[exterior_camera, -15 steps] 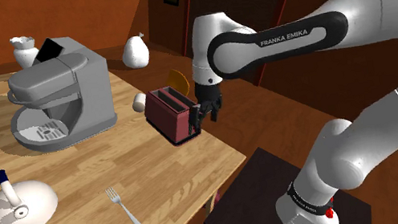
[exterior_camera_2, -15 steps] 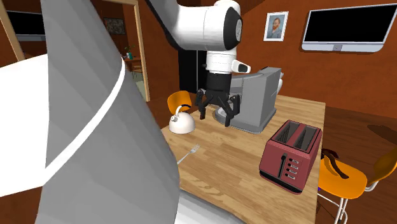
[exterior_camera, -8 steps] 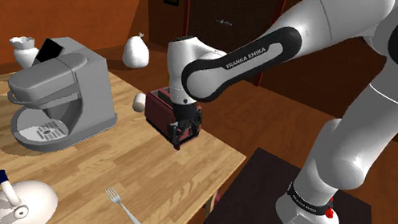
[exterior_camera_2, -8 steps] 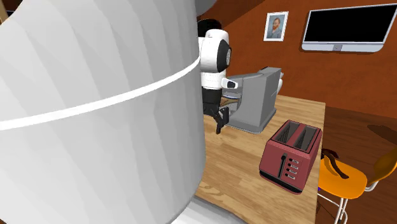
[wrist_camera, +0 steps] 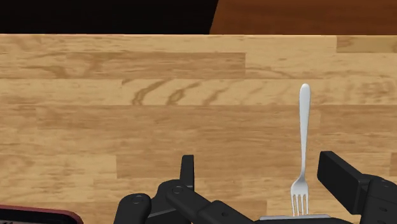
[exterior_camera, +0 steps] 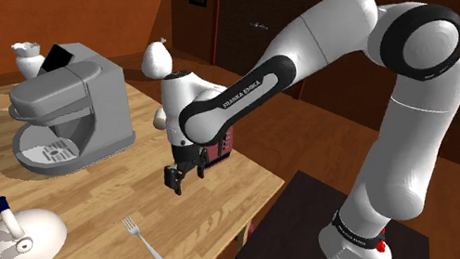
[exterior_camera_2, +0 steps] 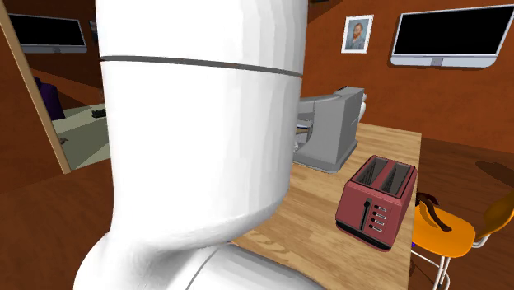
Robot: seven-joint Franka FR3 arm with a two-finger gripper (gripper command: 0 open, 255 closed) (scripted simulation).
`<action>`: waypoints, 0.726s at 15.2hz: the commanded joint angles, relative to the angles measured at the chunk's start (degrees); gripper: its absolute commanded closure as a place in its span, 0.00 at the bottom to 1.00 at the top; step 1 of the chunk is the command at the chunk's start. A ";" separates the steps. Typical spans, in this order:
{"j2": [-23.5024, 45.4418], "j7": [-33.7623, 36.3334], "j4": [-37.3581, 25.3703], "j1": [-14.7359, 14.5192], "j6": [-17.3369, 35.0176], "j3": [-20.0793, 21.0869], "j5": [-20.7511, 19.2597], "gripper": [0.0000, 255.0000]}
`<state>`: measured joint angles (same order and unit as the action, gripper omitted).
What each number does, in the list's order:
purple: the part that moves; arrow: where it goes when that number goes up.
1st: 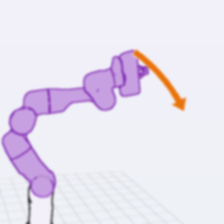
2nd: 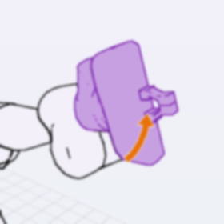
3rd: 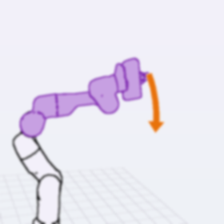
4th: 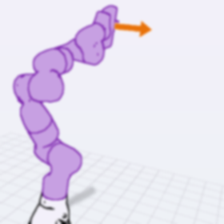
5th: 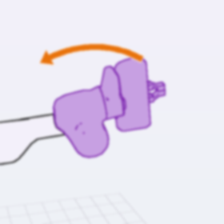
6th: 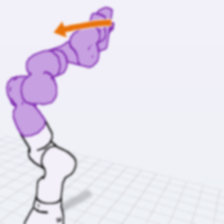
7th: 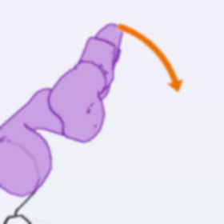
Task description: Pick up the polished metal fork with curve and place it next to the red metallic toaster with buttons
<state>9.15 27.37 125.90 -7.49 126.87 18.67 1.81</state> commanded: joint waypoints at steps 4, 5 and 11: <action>12.25 4.82 -8.66 -2.87 2.99 -0.44 -3.86 0.00; 14.52 5.59 -10.53 -3.53 3.29 -0.66 -4.49 0.00; 28.18 9.17 -23.53 -7.79 3.51 -2.27 -7.32 0.00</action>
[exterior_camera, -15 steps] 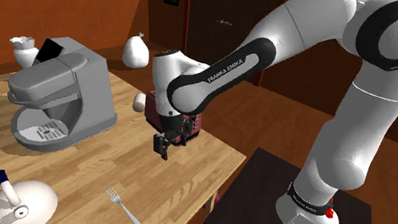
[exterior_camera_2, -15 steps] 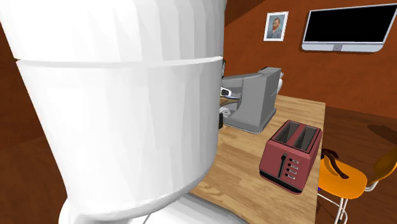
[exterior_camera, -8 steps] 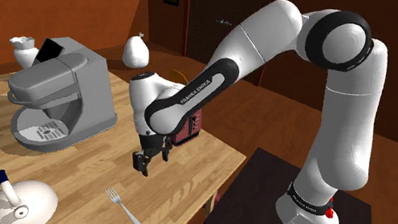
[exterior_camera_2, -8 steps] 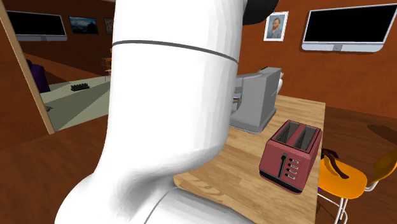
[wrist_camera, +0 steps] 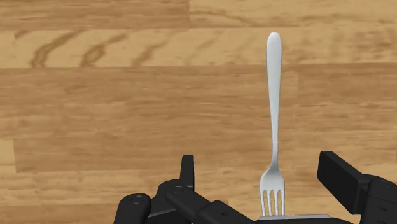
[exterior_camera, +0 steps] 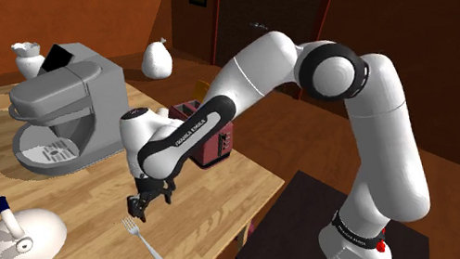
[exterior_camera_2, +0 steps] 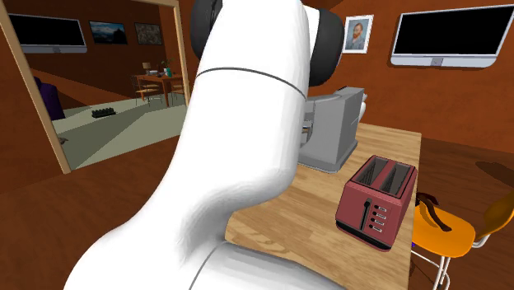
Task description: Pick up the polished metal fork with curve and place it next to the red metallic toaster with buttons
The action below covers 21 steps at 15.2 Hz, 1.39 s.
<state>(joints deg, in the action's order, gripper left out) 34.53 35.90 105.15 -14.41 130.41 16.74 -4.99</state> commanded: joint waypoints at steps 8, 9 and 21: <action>17.08 2.58 -18.35 -5.10 -1.43 -1.93 -2.00 0.00; 17.57 2.63 -18.36 -5.19 -0.96 -2.01 -2.08 0.00; 19.89 2.81 -18.60 -5.64 1.14 -2.39 -2.43 0.00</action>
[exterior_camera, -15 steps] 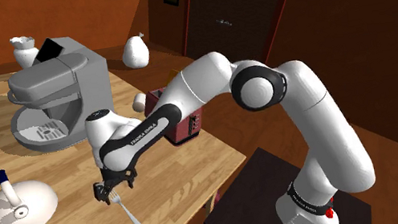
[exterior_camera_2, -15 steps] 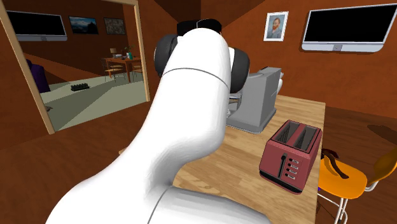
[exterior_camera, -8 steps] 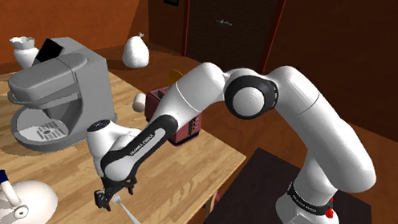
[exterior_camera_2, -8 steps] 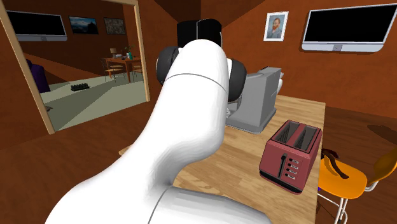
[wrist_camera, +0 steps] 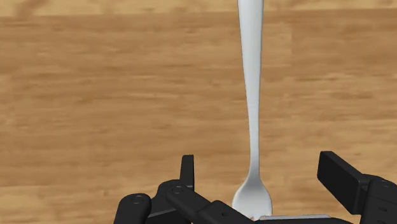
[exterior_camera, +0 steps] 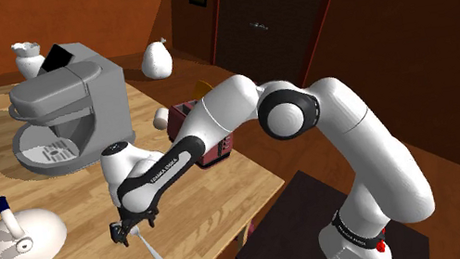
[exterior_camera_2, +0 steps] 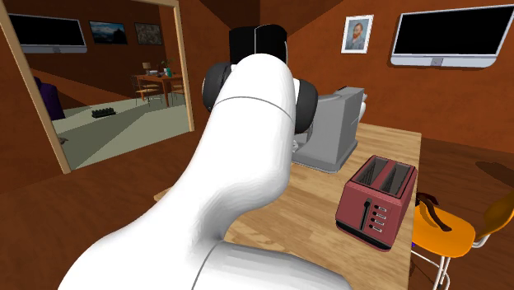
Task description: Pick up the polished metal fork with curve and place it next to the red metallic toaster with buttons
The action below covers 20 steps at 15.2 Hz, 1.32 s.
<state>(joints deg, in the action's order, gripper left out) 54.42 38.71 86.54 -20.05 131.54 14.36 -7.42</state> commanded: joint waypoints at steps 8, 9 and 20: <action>0.00 0.00 0.02 0.00 0.02 0.00 0.00 1.00; 0.00 -0.01 0.01 0.01 0.01 0.00 0.00 1.00; -6.14 0.08 2.47 0.87 -3.67 1.01 0.85 1.00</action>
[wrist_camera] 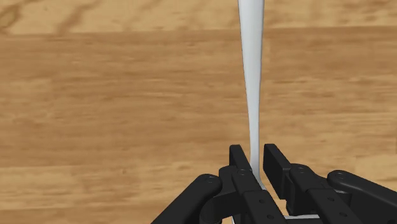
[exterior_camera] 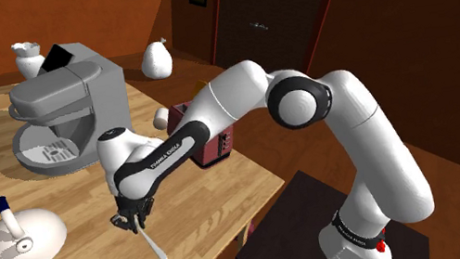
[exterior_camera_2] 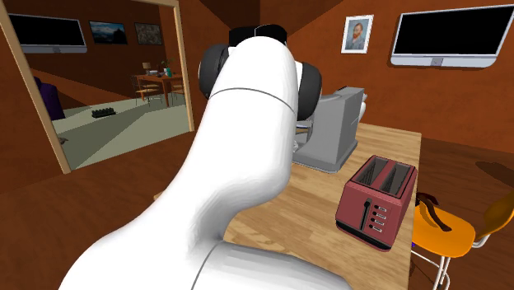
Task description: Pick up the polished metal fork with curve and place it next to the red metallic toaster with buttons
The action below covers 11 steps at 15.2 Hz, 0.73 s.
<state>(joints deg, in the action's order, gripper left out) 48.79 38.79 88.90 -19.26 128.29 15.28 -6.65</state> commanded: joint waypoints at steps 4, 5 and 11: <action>-2.79 0.00 0.72 0.40 -2.08 0.49 0.47 1.00; -3.33 0.00 0.80 0.47 -2.52 0.59 0.57 1.00; -6.47 -0.03 1.16 0.90 -5.28 1.16 1.17 1.00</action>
<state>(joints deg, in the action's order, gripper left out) 42.82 38.71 90.01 -18.38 123.46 16.33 -5.59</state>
